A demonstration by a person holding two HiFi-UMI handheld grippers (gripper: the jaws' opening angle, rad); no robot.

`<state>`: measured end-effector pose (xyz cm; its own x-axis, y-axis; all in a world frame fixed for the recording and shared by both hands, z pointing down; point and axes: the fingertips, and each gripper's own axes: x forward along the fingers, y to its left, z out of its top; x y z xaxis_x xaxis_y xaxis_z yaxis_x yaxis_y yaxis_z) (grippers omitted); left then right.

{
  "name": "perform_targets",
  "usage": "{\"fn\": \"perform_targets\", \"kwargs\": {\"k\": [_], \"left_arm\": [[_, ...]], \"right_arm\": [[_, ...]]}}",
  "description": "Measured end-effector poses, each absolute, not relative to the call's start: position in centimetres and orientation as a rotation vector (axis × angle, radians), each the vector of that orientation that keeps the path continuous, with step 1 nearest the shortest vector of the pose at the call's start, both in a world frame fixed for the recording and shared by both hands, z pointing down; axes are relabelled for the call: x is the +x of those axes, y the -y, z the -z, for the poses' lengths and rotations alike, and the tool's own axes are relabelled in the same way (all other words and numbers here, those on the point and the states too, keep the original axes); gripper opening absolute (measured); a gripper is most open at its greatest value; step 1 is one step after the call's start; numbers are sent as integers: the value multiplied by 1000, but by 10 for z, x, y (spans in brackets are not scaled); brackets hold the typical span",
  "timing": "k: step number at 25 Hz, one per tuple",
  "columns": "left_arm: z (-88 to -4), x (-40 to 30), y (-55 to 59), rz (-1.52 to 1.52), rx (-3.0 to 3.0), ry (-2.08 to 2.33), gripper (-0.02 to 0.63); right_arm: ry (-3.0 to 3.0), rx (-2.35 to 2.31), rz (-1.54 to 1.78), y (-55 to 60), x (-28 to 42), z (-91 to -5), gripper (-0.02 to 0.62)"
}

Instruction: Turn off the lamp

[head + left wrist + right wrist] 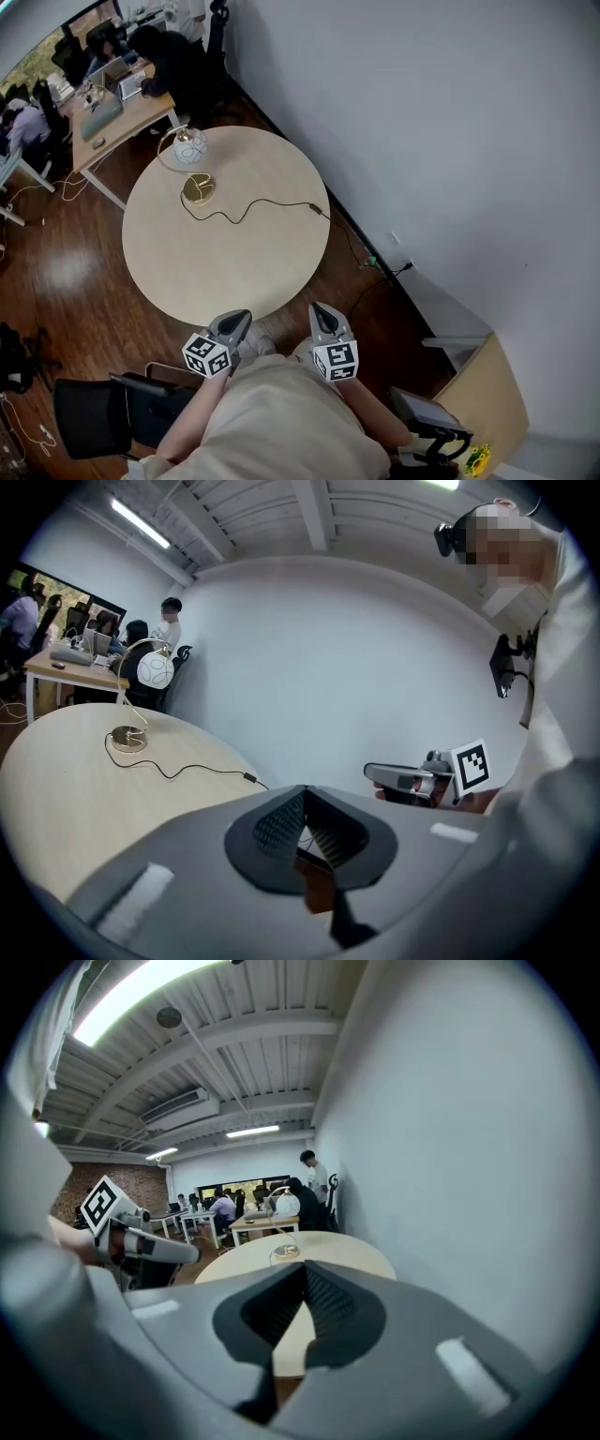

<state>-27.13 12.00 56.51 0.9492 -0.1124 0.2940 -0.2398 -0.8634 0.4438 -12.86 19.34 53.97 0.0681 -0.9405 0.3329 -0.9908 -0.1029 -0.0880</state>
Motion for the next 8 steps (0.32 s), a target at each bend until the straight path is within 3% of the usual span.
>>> {"fn": "perform_targets", "kwargs": {"k": [8], "left_arm": [[-582, -306, -145, -428, 2562, 207, -11]], "right_arm": [[1924, 2157, -486, -208, -163, -544, -5]]}}
